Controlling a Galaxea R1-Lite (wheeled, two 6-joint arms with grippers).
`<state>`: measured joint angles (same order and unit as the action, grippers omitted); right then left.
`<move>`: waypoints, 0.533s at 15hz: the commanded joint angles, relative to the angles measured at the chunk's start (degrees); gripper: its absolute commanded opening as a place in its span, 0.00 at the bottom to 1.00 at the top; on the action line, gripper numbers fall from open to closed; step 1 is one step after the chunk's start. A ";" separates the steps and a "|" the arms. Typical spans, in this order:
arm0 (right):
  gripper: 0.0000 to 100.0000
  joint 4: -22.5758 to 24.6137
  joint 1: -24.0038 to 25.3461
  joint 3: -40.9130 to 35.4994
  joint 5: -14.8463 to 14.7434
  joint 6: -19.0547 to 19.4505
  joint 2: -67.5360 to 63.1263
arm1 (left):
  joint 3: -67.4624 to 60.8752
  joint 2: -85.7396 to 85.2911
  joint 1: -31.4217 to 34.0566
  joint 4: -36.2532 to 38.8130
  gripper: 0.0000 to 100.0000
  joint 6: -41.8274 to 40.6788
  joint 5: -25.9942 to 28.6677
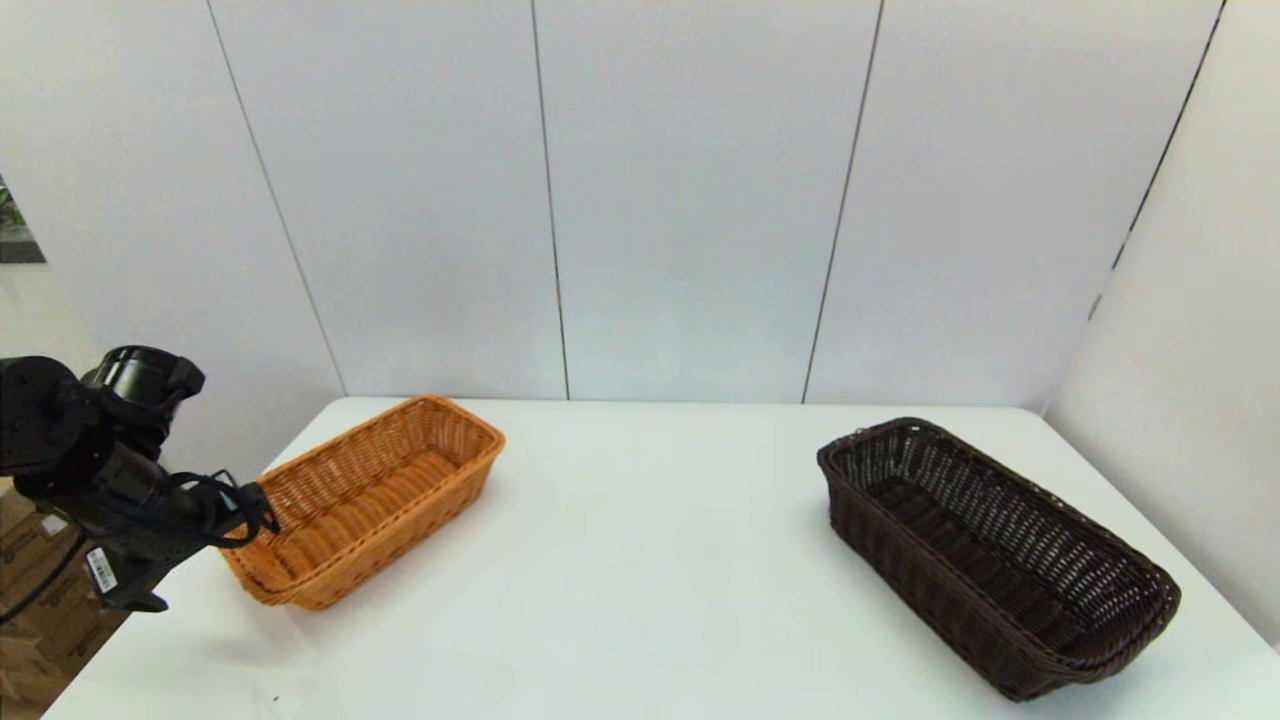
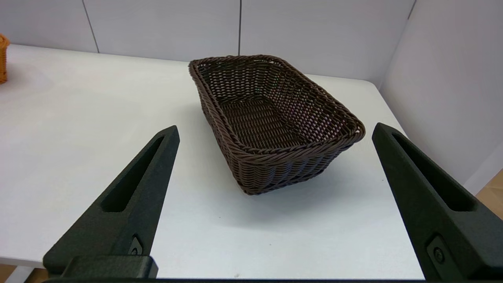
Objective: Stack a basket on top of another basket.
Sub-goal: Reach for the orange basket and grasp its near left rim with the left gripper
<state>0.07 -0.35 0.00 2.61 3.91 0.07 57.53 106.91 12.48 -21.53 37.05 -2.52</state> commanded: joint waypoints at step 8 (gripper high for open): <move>1.00 0.01 0.00 0.00 0.03 0.04 -0.07 | 1.97 6.64 0.00 5.27 1.00 -0.40 2.00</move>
<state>0.07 -0.35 0.00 2.61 3.90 0.07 59.53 112.98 12.46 -16.94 36.68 -0.55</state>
